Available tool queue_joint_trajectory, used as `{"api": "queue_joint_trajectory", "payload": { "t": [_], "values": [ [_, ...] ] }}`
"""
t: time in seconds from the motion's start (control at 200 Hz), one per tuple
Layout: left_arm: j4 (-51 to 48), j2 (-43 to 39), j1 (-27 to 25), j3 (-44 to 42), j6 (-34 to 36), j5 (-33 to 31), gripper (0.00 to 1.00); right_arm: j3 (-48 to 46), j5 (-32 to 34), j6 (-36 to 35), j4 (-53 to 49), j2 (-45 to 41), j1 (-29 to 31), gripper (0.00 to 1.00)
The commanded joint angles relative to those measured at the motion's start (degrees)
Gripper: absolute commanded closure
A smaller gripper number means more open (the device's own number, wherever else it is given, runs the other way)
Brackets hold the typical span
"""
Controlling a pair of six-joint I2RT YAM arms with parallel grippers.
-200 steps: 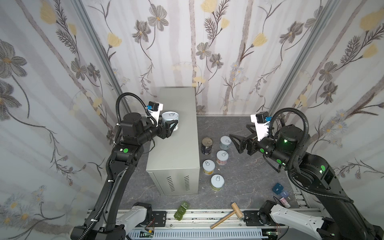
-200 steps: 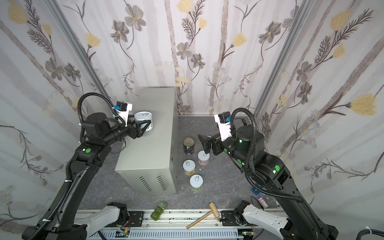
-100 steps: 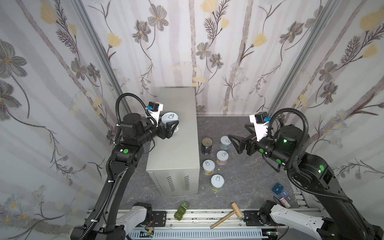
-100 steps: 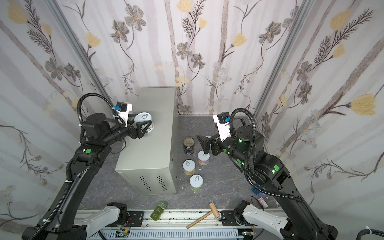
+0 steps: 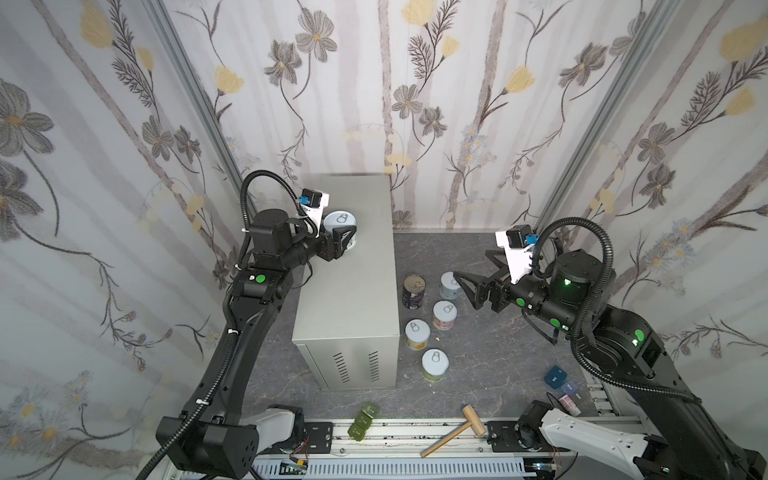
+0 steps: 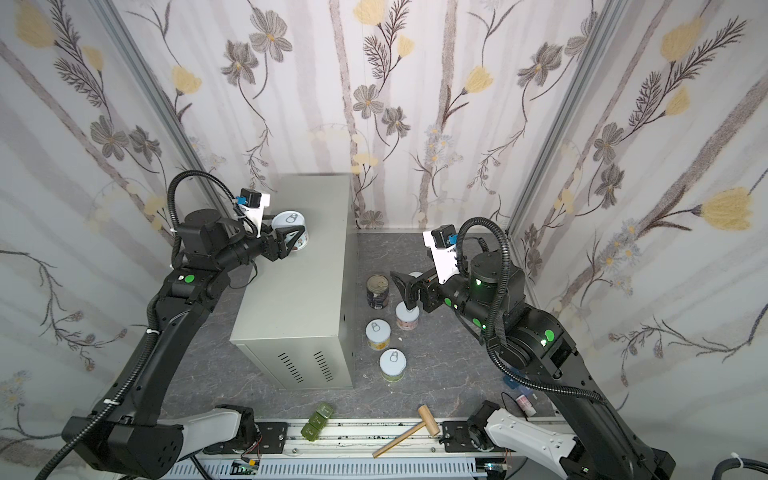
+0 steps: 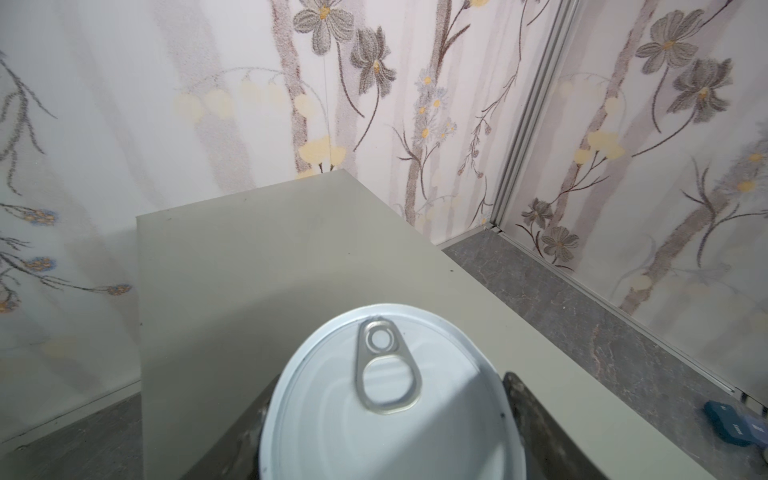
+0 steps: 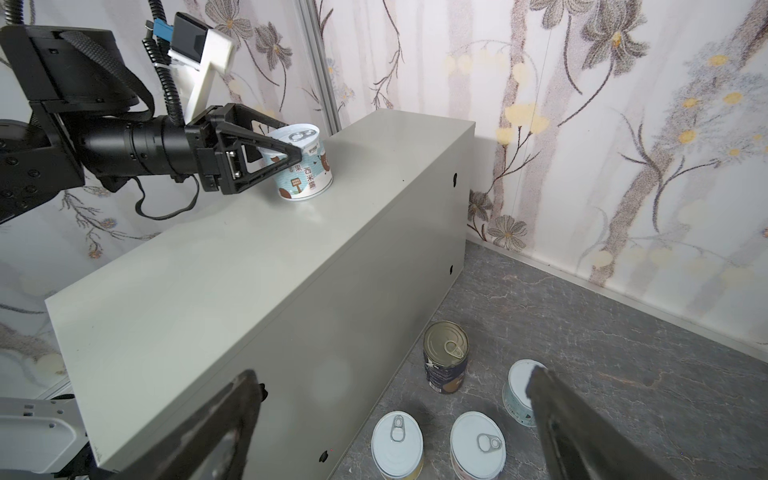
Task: Place and organize the canned foods onto the counter
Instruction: 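Move the can with the left gripper onto the cabinet top's far end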
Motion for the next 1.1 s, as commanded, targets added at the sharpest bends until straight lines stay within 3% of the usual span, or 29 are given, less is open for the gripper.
{"api": "queue_joint_trajectory", "payload": {
  "t": [0.0, 0.26, 0.814, 1.094],
  "values": [
    [3.22, 3.29, 1.39, 2.49, 1.68, -1.42, 0.37, -0.27, -0.88, 0.24, 3.04, 0.20, 0.07, 0.00],
    [3.29, 14.59, 3.34, 15.09, 1.26, 0.42, 0.35, -0.56, -4.18, 0.91, 4.42, 0.36, 1.07, 0.00],
    [1.49, 36.51, 3.74, 39.69, 1.40, -3.20, 0.37, -6.58, 1.70, 4.65, 2.80, -5.85, 3.92, 0.00],
    [0.50, 40.57, 3.83, 43.78, 0.59, -2.38, 0.36, -8.34, 3.10, 5.56, 2.40, -7.30, 4.53, 0.00]
  ]
}}
